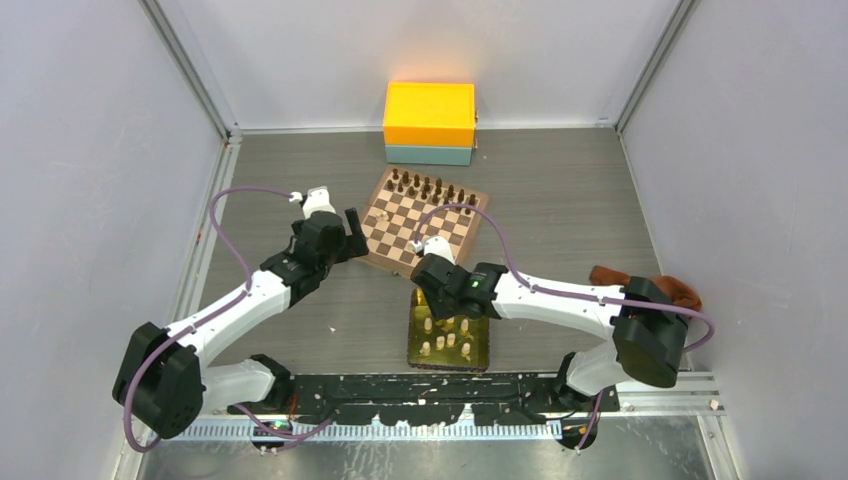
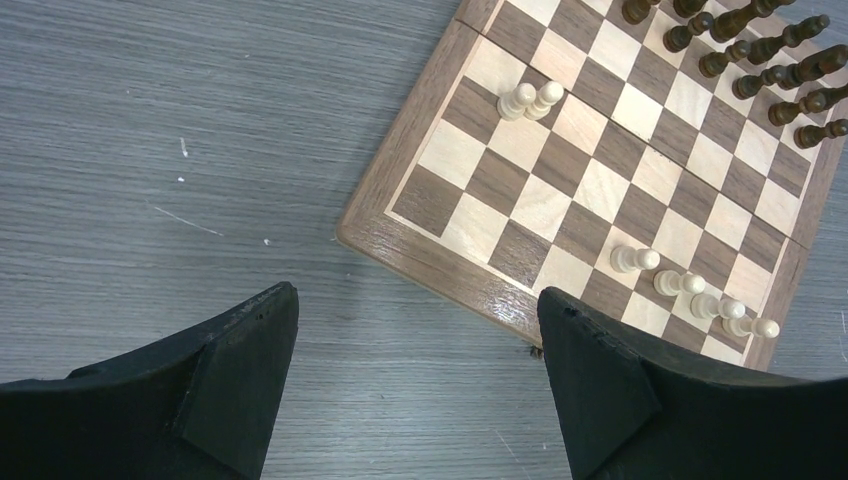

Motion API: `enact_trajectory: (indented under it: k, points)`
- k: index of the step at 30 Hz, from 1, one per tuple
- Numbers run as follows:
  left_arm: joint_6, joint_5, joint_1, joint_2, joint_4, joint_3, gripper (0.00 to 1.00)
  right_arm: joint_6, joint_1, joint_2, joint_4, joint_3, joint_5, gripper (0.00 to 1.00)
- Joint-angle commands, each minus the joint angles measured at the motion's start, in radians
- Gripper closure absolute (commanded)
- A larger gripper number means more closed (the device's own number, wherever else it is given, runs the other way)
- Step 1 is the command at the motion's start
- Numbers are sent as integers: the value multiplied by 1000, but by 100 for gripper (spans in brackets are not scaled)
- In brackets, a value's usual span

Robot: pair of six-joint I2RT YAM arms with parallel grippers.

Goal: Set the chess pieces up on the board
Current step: Pick up the chess piece from the storage box.

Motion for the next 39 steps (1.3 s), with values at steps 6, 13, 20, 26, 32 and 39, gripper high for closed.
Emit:
enact_trajectory:
  k: [6,13,20,26,32,39]
  points:
    - [4,-27,-3,9,38,24,10,-49,-22,29,24,54,-59,57]
    - [5,-31,-3,13,40,22,10,-61,-28,43,23,61,-84,57]
    - [3,-31,-3,15,45,19,10,-66,-34,61,19,62,-100,57]
    - [3,-34,-3,17,47,16,10,-72,-43,70,25,62,-102,58]
    - [4,-38,-3,19,49,15,10,-77,-50,79,28,63,-112,64]
    - [4,-41,-3,24,52,13,10,-77,-57,93,31,62,-129,65]
